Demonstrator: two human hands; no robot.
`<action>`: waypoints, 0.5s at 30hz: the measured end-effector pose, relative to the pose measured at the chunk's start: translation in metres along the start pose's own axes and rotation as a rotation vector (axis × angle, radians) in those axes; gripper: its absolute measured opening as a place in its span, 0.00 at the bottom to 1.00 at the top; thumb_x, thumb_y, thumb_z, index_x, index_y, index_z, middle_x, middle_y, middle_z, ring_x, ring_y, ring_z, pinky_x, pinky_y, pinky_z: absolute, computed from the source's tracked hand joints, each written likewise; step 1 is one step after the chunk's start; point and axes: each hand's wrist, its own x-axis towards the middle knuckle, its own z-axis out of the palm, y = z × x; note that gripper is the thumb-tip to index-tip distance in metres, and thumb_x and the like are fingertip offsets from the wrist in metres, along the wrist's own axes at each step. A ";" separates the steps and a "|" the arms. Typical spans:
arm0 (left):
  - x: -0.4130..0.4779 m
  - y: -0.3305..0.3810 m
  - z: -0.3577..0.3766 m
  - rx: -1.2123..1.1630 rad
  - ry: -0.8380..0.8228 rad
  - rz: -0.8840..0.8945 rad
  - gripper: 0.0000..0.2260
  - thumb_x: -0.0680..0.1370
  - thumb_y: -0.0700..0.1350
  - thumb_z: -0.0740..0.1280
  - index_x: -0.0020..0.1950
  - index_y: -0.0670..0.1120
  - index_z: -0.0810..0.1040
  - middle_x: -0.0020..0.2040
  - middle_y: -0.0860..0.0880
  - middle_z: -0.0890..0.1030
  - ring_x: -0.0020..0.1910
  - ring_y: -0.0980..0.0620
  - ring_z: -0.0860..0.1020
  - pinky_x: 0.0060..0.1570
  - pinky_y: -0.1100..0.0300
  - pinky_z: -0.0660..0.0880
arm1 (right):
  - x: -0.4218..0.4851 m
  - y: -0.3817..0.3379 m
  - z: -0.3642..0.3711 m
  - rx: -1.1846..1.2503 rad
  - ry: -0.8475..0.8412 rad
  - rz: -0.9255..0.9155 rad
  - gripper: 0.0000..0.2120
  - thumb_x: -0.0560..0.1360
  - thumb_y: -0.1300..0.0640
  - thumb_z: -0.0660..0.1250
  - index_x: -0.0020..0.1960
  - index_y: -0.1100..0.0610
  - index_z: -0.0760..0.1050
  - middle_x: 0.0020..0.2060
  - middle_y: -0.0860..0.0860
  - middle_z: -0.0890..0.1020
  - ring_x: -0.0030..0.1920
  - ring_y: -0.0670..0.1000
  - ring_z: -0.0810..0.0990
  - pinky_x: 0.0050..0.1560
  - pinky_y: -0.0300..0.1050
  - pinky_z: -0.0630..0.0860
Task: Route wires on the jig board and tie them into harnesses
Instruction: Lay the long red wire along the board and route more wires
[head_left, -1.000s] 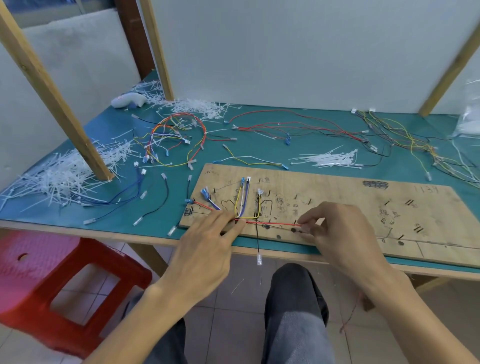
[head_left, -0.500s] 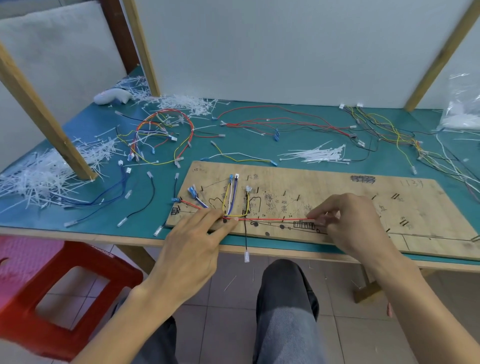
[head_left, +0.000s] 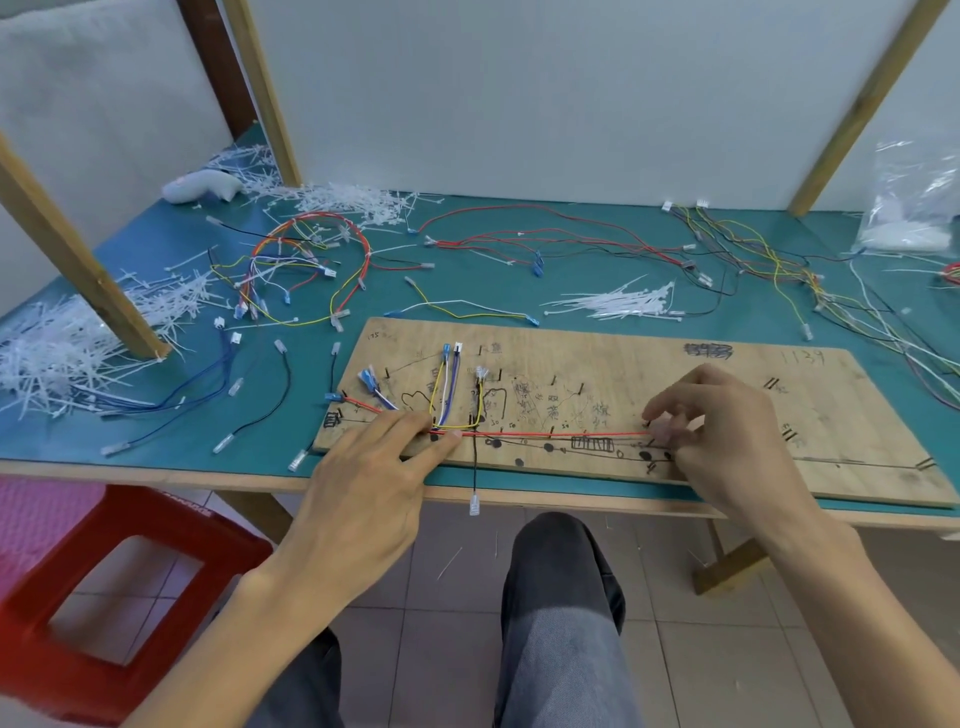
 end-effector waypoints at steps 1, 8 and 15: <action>0.000 0.000 0.000 0.000 -0.001 0.000 0.28 0.68 0.35 0.79 0.67 0.48 0.84 0.62 0.43 0.83 0.61 0.41 0.83 0.54 0.44 0.83 | -0.002 0.001 -0.001 -0.022 -0.018 0.005 0.14 0.71 0.69 0.78 0.44 0.49 0.86 0.41 0.43 0.79 0.42 0.45 0.77 0.40 0.39 0.74; 0.000 0.000 -0.001 -0.007 -0.010 -0.005 0.27 0.70 0.36 0.78 0.69 0.48 0.83 0.63 0.44 0.83 0.62 0.41 0.82 0.56 0.44 0.82 | -0.012 0.001 -0.003 -0.229 -0.171 -0.052 0.20 0.71 0.69 0.75 0.51 0.45 0.87 0.40 0.38 0.78 0.40 0.42 0.77 0.34 0.31 0.70; -0.002 0.004 -0.006 -0.018 -0.020 -0.005 0.31 0.72 0.37 0.75 0.76 0.50 0.77 0.64 0.46 0.81 0.63 0.44 0.80 0.58 0.46 0.81 | -0.029 -0.012 0.002 -0.456 -0.148 -0.122 0.27 0.71 0.67 0.69 0.64 0.43 0.84 0.41 0.44 0.68 0.42 0.50 0.70 0.33 0.47 0.72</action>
